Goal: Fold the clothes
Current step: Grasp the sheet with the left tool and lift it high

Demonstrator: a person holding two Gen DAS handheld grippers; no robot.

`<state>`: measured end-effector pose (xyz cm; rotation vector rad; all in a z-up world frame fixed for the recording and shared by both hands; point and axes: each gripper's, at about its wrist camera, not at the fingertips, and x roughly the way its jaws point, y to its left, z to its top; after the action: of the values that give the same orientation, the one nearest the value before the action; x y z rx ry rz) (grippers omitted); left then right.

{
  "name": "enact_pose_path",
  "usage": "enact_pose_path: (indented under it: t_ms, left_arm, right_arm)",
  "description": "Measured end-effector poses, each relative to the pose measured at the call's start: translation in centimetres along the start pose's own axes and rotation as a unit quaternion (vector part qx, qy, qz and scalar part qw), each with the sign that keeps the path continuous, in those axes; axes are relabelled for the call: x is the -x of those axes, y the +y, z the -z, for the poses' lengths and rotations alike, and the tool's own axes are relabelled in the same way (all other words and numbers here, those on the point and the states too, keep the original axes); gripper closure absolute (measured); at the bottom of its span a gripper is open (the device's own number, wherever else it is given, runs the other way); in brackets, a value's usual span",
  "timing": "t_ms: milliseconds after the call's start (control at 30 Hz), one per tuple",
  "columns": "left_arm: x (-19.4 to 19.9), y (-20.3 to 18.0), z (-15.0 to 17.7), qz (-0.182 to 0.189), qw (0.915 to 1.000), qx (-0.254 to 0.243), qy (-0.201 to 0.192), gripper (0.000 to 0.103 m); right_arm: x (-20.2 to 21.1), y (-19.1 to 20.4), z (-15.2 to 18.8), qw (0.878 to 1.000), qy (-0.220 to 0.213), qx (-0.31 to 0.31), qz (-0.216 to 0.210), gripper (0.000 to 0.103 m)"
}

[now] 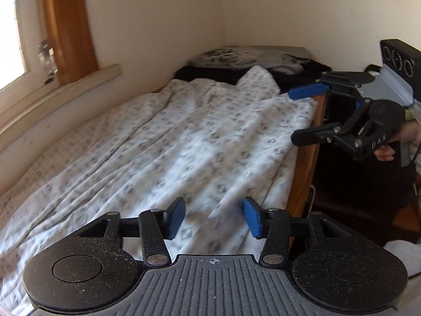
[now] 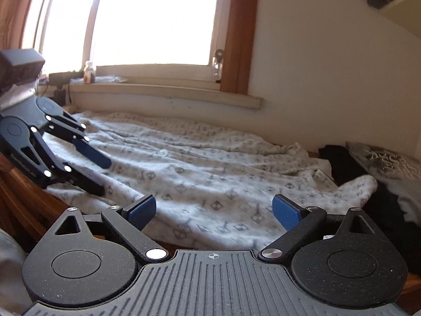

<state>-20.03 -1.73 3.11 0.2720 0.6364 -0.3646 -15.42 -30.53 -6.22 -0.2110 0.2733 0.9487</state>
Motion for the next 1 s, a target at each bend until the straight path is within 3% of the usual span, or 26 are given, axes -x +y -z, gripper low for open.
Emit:
enact_pose_path:
  t_ms: [33, 67, 267, 433, 500, 533, 567, 600, 667, 867, 933, 1000]
  left_arm:
    - [-0.1, 0.0, -0.2, 0.003, 1.0, -0.001, -0.003, 0.08]
    - [-0.1, 0.1, -0.4, 0.006, 1.0, -0.003, -0.006, 0.098]
    - [0.8, 1.2, -2.6, -0.012, 0.9988, -0.004, -0.048, 0.101]
    - [1.7, 1.9, -4.1, -0.022, 0.9966, -0.003, -0.08, 0.101]
    - [2.3, 2.0, -3.8, -0.023, 0.9958, 0.0, -0.089, 0.099]
    - [2.5, 2.0, -3.6, -0.023, 0.9957, 0.003, -0.09, 0.099]
    - [2.8, 2.0, -3.2, -0.026, 0.9956, 0.007, -0.09, 0.099]
    - [3.2, 1.9, -2.6, -0.029, 0.9955, 0.007, -0.089, 0.094]
    - [3.8, 1.6, -1.6, -0.035, 0.9954, 0.007, -0.089, 0.092]
    - [4.9, 2.2, 1.4, -0.053, 0.9956, 0.018, -0.076, 0.083]
    - [5.1, 3.5, 2.5, -0.07, 0.9948, 0.037, -0.064, 0.081]
    - [5.4, 5.4, 3.8, -0.08, 0.9934, 0.063, -0.055, 0.08]
  right_arm:
    - [0.2, -0.4, -0.1, 1.0, -0.001, -0.01, -0.011, 0.009]
    - [0.2, -0.4, -0.3, 1.0, -0.003, -0.011, -0.022, 0.009]
    - [-1.4, 2.1, -2.0, 0.996, -0.001, 0.055, -0.072, 0.015]
    - [-5.5, 4.6, -4.2, 0.985, 0.025, 0.14, -0.098, 0.018]
    - [-7.5, 5.2, -5.3, 0.98, 0.053, 0.166, -0.1, 0.031]
    - [-8.5, 5.3, -5.9, 0.977, 0.072, 0.176, -0.101, 0.056]
    - [-9.3, 5.1, -6.5, 0.975, 0.085, 0.18, -0.103, 0.088]
    - [-10.0, 4.9, -7.1, 0.973, 0.096, 0.182, -0.105, 0.097]
    - [-10.9, 3.5, -8.4, 0.976, 0.097, 0.161, -0.109, 0.097]
    - [-11.6, -3.7, -13.3, 0.992, 0.056, 0.005, -0.11, 0.097]
    - [-11.1, -6.4, -14.2, 0.996, 0.029, -0.042, -0.068, 0.096]
    - [-10.6, -9.4, -14.2, 0.996, 0.006, -0.086, 0.014, 0.089]
